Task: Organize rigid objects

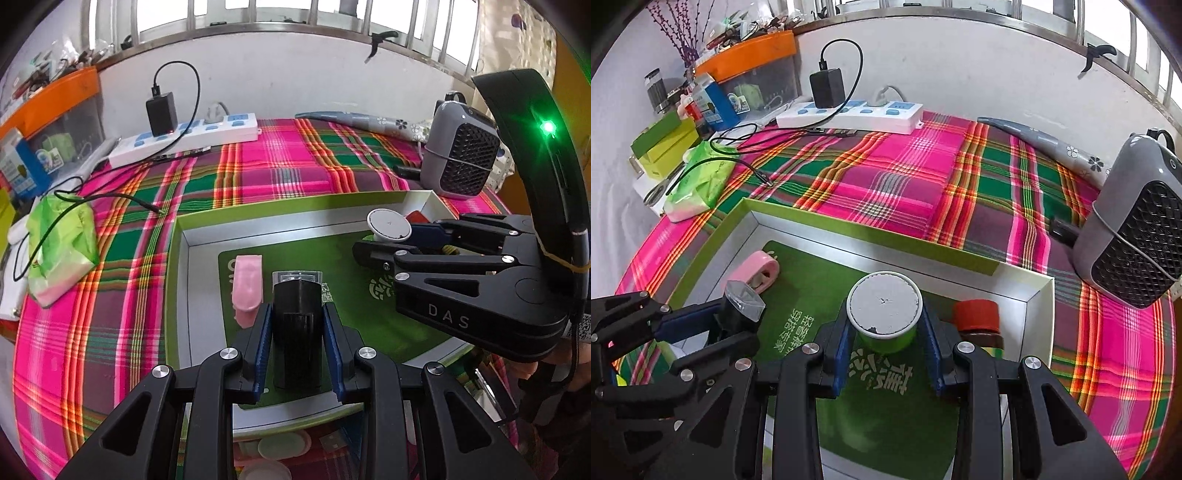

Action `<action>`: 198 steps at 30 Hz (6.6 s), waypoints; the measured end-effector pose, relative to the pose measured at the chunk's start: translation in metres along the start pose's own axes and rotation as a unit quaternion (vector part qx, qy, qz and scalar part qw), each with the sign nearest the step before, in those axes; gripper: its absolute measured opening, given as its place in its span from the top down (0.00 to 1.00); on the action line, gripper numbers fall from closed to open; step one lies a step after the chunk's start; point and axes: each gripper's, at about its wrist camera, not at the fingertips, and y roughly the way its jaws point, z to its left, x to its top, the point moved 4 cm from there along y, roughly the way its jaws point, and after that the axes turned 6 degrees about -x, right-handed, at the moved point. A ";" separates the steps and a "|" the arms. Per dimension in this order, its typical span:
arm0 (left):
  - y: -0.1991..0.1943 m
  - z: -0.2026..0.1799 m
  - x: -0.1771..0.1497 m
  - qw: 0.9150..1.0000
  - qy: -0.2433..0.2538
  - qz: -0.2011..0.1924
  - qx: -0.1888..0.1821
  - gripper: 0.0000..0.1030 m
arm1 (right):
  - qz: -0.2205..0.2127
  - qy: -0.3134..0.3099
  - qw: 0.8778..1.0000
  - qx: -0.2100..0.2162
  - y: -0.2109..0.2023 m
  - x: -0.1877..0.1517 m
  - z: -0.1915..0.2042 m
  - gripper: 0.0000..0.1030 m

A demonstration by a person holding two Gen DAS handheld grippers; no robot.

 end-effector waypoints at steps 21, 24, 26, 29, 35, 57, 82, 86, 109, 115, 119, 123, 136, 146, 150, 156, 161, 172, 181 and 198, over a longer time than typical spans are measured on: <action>0.011 0.005 -0.002 1.000 -0.008 0.014 -0.001 0.75 | 0.003 0.007 1.000 0.006 0.010 0.000 0.000 0.65; 0.012 0.005 -0.002 1.000 -0.007 0.014 0.000 0.75 | 0.003 0.008 1.000 0.006 0.010 0.000 0.000 0.65; 0.012 0.005 -0.003 1.000 -0.008 0.014 -0.001 0.75 | 0.002 0.010 1.000 0.006 0.010 0.000 -0.001 0.65; 0.012 0.004 -0.003 1.000 -0.007 0.015 0.001 0.75 | 0.002 0.010 1.000 0.007 0.010 0.000 0.000 0.65; 0.010 0.003 -0.003 1.000 -0.003 0.014 0.006 0.74 | 0.001 0.018 1.000 0.009 0.009 0.000 -0.001 0.64; -0.021 -0.004 -0.010 1.000 -0.005 -0.011 0.021 0.74 | -0.026 0.028 0.999 0.010 -0.022 -0.008 0.002 0.57; -0.076 -0.016 -0.044 0.998 -0.007 -0.049 0.027 0.74 | -0.067 0.039 0.997 0.005 -0.086 -0.054 0.020 0.57; -0.081 -0.017 -0.051 0.998 -0.014 -0.052 0.024 0.74 | -0.070 0.044 0.997 0.002 -0.092 -0.065 0.021 0.57; -0.097 0.001 -0.099 0.998 -0.039 -0.042 0.016 0.73 | -0.066 0.068 0.995 -0.020 -0.117 -0.129 0.015 0.57; -0.095 0.010 -0.109 0.998 -0.055 -0.036 0.000 0.67 | -0.056 0.069 0.996 -0.018 -0.114 -0.141 0.019 0.57; -0.091 0.017 -0.114 0.997 -0.067 -0.030 -0.004 0.67 | -0.054 0.067 0.996 -0.013 -0.112 -0.144 0.024 0.57; -0.090 0.021 -0.116 0.997 -0.075 -0.029 -0.013 0.66 | -0.047 0.056 0.997 -0.013 -0.108 -0.145 0.029 0.56; -0.085 0.027 -0.113 0.996 -0.078 -0.027 -0.029 0.64 | -0.025 0.045 0.998 -0.022 -0.092 -0.142 0.037 0.52; -0.077 0.027 -0.107 0.996 -0.075 -0.021 -0.036 0.61 | -0.013 0.031 0.999 -0.035 -0.083 -0.140 0.042 0.52; -0.074 0.027 -0.106 0.997 -0.073 -0.018 -0.036 0.61 | -0.014 0.028 0.999 -0.039 -0.082 -0.139 0.042 0.52; -0.071 0.025 -0.103 0.997 -0.069 -0.016 -0.036 0.61 | -0.016 0.023 0.999 -0.046 -0.081 -0.139 0.043 0.54; -0.068 0.024 -0.100 0.997 -0.065 -0.016 -0.033 0.61 | -0.019 0.023 0.999 -0.046 -0.082 -0.139 0.042 0.66; -0.060 0.019 -0.092 0.998 -0.053 -0.014 -0.018 0.61 | -0.027 0.029 0.999 -0.034 -0.090 -0.142 0.042 0.66; -0.051 0.013 -0.084 0.999 -0.036 -0.014 0.013 0.61 | -0.037 0.030 0.999 -0.026 -0.095 -0.142 0.043 0.66; -0.044 0.016 -0.084 0.998 -0.051 -0.015 0.016 0.62 | -0.039 0.037 0.998 -0.017 -0.094 -0.141 0.038 0.66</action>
